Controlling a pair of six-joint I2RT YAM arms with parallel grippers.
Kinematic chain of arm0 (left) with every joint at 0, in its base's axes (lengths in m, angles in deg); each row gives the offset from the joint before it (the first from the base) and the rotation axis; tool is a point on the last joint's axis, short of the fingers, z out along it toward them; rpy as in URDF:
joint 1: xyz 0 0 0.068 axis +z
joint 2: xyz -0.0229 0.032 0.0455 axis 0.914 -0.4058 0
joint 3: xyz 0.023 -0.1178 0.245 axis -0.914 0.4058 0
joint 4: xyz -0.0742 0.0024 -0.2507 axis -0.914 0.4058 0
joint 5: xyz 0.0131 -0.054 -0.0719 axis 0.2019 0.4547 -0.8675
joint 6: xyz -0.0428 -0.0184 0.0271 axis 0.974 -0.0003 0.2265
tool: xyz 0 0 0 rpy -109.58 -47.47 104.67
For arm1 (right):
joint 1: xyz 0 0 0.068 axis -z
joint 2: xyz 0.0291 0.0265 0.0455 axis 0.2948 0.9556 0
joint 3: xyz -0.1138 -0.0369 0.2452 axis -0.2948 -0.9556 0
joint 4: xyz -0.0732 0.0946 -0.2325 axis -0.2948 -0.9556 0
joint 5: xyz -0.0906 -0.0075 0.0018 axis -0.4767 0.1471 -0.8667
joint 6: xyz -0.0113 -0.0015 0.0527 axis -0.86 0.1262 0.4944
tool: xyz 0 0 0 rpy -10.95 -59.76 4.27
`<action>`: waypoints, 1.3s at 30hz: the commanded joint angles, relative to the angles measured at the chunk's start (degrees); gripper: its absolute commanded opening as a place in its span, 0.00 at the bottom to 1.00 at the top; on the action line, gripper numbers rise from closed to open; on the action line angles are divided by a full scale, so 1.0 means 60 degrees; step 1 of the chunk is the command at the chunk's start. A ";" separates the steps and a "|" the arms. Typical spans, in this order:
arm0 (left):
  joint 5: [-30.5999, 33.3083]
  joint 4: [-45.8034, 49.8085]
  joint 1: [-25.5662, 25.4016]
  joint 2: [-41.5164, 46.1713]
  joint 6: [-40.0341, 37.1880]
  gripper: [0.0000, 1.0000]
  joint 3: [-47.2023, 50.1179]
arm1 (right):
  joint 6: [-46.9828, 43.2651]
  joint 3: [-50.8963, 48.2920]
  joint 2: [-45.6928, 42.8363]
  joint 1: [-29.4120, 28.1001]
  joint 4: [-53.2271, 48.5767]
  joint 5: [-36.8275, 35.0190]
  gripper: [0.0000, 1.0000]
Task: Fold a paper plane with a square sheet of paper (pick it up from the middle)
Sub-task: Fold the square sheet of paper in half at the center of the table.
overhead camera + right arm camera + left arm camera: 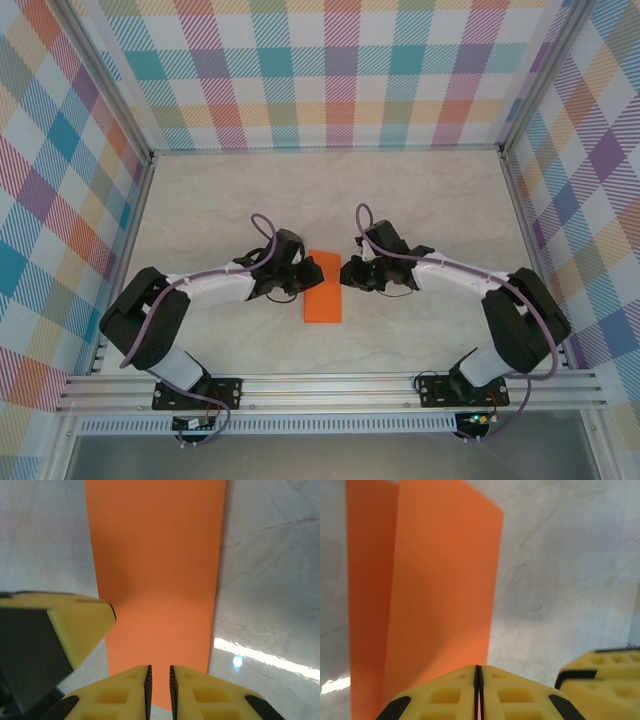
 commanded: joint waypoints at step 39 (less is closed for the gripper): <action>0.1083 0.0967 -0.2054 -0.1200 0.1356 0.04 0.0231 | -0.0892 0.1641 0.3990 0.0828 0.1994 0.0992 0.15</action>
